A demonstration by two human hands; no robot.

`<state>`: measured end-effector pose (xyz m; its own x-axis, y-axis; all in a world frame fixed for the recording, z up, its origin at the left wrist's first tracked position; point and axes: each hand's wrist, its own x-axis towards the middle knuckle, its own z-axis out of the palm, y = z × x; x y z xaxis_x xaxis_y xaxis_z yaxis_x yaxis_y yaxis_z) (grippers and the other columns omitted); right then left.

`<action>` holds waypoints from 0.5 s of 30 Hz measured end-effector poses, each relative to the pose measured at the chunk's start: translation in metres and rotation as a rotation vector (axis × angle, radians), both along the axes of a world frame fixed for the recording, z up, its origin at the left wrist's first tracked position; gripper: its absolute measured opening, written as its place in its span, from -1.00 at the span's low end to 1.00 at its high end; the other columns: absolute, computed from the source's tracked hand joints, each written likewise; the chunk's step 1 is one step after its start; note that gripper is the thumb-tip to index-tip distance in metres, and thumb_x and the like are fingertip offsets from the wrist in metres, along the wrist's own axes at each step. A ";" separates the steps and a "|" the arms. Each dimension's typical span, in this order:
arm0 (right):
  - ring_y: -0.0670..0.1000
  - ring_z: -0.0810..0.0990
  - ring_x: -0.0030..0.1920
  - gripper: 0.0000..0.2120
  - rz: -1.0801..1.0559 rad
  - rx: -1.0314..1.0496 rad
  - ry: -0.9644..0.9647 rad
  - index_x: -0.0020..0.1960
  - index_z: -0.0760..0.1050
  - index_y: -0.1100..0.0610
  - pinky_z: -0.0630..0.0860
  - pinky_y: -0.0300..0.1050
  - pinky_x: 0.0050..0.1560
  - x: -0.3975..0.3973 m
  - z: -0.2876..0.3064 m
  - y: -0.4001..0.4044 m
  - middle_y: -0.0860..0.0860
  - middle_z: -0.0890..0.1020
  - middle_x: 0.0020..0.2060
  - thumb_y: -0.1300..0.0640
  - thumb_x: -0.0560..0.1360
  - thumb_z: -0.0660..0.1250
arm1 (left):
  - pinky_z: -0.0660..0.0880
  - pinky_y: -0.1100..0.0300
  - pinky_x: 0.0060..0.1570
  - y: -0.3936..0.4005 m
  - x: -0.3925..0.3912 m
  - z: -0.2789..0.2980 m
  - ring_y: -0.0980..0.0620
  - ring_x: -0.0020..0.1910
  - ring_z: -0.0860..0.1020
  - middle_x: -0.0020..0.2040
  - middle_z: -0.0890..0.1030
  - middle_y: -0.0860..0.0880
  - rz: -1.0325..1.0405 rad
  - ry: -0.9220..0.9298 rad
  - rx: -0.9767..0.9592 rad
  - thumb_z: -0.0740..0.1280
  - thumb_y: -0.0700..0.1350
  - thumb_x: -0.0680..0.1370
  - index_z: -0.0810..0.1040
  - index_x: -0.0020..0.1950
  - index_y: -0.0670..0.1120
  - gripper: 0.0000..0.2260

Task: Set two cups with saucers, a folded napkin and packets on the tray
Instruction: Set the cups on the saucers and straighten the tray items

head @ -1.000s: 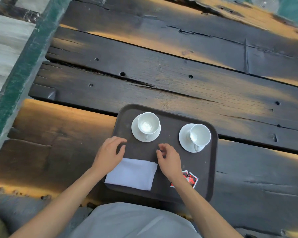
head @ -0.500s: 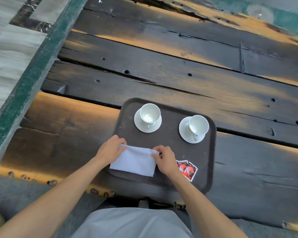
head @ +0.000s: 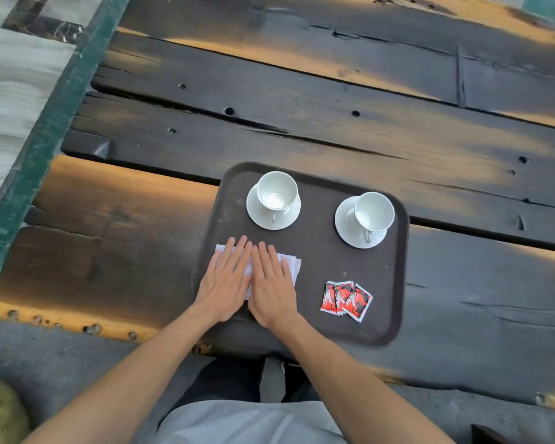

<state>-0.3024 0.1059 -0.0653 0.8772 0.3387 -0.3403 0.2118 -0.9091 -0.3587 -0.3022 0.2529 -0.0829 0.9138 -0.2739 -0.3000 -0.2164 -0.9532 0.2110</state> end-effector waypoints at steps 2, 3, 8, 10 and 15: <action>0.10 -0.08 0.65 -0.40 -0.016 -0.020 -0.020 0.65 -0.08 0.18 0.03 0.14 0.59 -0.005 -0.011 -0.004 0.10 -0.03 0.65 0.01 0.69 -0.01 | -0.07 -0.01 0.59 0.008 -0.001 -0.012 -0.02 0.63 -0.14 0.66 -0.12 -0.03 -0.004 0.008 -0.024 -0.16 0.11 0.66 -0.13 0.64 -0.10 -0.42; 0.10 -0.05 0.65 -0.40 -0.044 -0.015 -0.045 0.65 -0.06 0.19 0.03 0.13 0.60 -0.008 -0.015 -0.009 0.11 -0.01 0.65 -0.02 0.70 -0.01 | -0.09 0.01 0.59 0.011 -0.001 -0.016 0.00 0.63 -0.14 0.65 -0.14 -0.02 -0.002 0.007 -0.036 -0.15 0.13 0.67 -0.16 0.63 -0.09 -0.42; 0.04 -0.04 0.64 -0.34 -0.125 -0.033 -0.094 0.65 -0.03 0.15 -0.04 0.11 0.62 -0.018 -0.023 -0.024 0.07 0.01 0.65 -0.18 0.68 -0.05 | -0.08 0.01 0.58 0.011 -0.001 -0.021 -0.04 0.64 -0.14 0.66 -0.14 -0.09 0.027 -0.019 -0.038 -0.04 0.16 0.67 -0.12 0.66 -0.05 -0.39; 0.05 -0.04 0.65 -0.33 -0.140 -0.037 -0.091 0.65 -0.04 0.16 -0.01 0.11 0.62 -0.019 -0.023 -0.022 0.09 0.00 0.65 -0.18 0.68 -0.04 | -0.06 -0.02 0.58 0.010 -0.002 -0.019 -0.06 0.64 -0.15 0.66 -0.15 -0.10 0.050 -0.006 -0.043 -0.03 0.19 0.66 -0.12 0.66 -0.03 -0.38; 0.21 -0.06 0.64 -0.28 -0.164 -0.095 -0.072 0.65 -0.06 0.20 0.06 0.13 0.60 -0.022 -0.020 -0.028 0.17 -0.05 0.65 -0.22 0.67 -0.03 | -0.07 -0.01 0.58 0.011 -0.002 -0.016 -0.06 0.63 -0.21 0.66 -0.19 -0.10 0.102 0.035 -0.019 -0.07 0.25 0.64 -0.16 0.65 -0.04 -0.33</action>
<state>-0.3248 0.0774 -0.0853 0.9411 0.1589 -0.2986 0.0802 -0.9624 -0.2594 -0.3041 0.2634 -0.0987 0.9264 -0.1858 -0.3274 -0.1105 -0.9656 0.2353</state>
